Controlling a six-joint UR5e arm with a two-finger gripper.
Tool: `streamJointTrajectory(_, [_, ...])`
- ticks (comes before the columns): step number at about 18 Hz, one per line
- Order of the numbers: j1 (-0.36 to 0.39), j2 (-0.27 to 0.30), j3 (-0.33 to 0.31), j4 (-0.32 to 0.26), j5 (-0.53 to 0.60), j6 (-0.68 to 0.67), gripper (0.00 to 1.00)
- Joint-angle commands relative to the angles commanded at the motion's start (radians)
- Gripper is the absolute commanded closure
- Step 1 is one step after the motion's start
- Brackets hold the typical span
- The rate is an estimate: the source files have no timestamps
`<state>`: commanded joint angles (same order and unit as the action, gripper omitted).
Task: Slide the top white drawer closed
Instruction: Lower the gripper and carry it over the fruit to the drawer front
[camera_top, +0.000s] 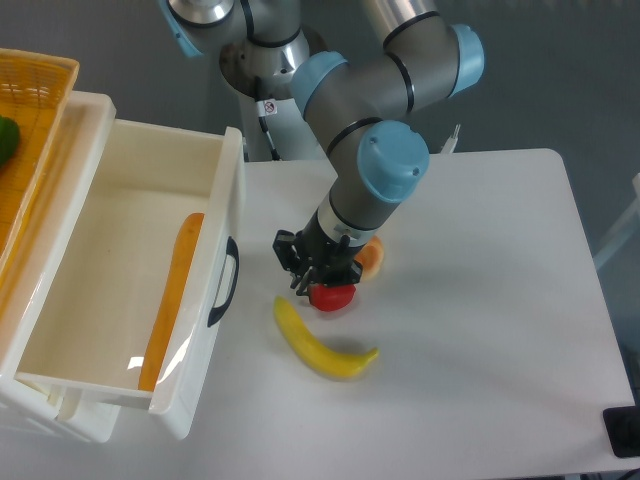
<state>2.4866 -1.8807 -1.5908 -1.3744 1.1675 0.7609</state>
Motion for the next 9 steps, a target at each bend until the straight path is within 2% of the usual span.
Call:
streamJointTrajectory(4, [-0.003,0.012,0.012,-0.002,-0.048,-0.012,0.90])
streamJointTrajectory(9, [-0.020,0.012,0.035,-0.002,-0.052,-0.044,0.90])
